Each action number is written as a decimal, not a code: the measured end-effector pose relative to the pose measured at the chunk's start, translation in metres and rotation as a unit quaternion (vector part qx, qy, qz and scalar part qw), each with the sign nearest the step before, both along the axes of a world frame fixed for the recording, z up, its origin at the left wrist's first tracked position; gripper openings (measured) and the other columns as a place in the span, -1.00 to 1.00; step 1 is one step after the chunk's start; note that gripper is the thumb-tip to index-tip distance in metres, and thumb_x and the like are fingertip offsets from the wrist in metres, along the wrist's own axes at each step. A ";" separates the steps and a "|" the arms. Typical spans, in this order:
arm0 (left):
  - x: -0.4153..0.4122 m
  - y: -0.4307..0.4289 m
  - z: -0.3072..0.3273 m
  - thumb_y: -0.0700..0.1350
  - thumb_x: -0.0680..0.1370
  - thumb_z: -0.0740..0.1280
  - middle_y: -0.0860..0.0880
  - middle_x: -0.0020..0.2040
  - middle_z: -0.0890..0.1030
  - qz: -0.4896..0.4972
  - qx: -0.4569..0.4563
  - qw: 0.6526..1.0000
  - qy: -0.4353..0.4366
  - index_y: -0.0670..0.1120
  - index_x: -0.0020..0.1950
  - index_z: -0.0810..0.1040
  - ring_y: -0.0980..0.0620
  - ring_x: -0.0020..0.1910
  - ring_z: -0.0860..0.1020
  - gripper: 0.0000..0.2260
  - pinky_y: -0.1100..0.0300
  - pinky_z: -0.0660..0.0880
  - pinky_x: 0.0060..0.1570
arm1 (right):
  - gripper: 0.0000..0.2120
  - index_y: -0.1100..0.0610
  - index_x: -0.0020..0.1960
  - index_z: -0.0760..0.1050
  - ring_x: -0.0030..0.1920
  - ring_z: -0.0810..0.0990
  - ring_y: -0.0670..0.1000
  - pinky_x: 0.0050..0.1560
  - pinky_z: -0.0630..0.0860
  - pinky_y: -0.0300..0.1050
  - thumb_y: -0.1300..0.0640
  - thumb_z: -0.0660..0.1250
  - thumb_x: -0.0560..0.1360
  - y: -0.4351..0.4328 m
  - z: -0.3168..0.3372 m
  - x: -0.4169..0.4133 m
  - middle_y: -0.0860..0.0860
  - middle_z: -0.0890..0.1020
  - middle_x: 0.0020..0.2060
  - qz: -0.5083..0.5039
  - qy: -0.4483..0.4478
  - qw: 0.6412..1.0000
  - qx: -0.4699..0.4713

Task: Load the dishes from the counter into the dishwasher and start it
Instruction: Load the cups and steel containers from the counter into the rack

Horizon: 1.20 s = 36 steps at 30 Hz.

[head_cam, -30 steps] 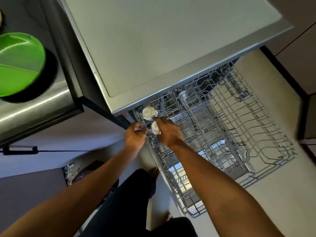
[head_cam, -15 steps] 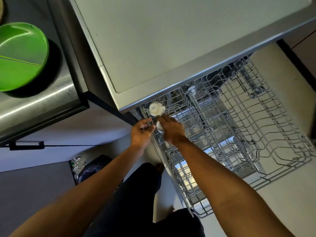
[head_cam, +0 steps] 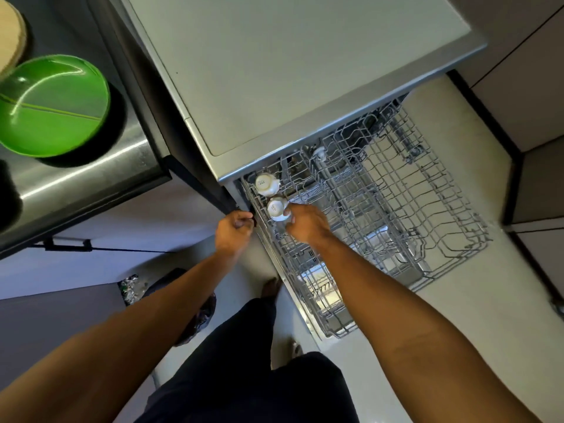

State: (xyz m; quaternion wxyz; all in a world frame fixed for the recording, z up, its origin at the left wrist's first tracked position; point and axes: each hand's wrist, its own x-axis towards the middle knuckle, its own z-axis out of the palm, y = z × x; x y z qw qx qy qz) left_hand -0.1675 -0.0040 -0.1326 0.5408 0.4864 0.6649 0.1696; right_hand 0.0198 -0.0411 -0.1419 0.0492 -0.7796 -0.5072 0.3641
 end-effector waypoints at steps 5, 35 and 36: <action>-0.042 -0.024 0.030 -0.35 0.55 0.30 -0.15 -0.22 0.63 -0.035 0.027 0.999 0.028 -0.05 -0.18 0.60 -0.21 -0.16 0.63 -0.76 -0.14 0.59 -0.03 | -0.82 0.03 0.06 0.62 0.03 0.65 0.12 0.11 0.59 0.04 0.07 0.45 0.46 -0.037 0.028 -0.010 0.07 0.69 0.00 -0.106 0.090 0.990 0.007; -0.500 -0.361 0.163 -0.19 0.51 0.38 0.04 -0.27 0.59 0.360 0.205 0.875 0.249 -0.03 -0.03 0.65 0.26 -0.35 0.48 -0.90 0.38 0.39 -0.22 | -0.95 0.01 -0.16 0.66 -0.12 0.66 0.03 -0.03 0.60 -0.01 0.10 0.41 0.43 -0.133 0.163 -0.505 -0.05 0.71 -0.21 0.453 0.137 0.866 0.164; -0.515 -0.366 0.169 -0.19 0.51 0.38 0.04 -0.26 0.60 0.369 0.216 0.868 0.253 -0.03 -0.03 0.65 0.26 -0.34 0.49 -0.90 0.45 0.38 -0.22 | -0.96 -0.01 -0.17 0.65 -0.12 0.65 0.02 -0.03 0.60 -0.03 0.09 0.41 0.42 -0.133 0.168 -0.530 -0.07 0.70 -0.21 0.459 0.146 0.859 0.174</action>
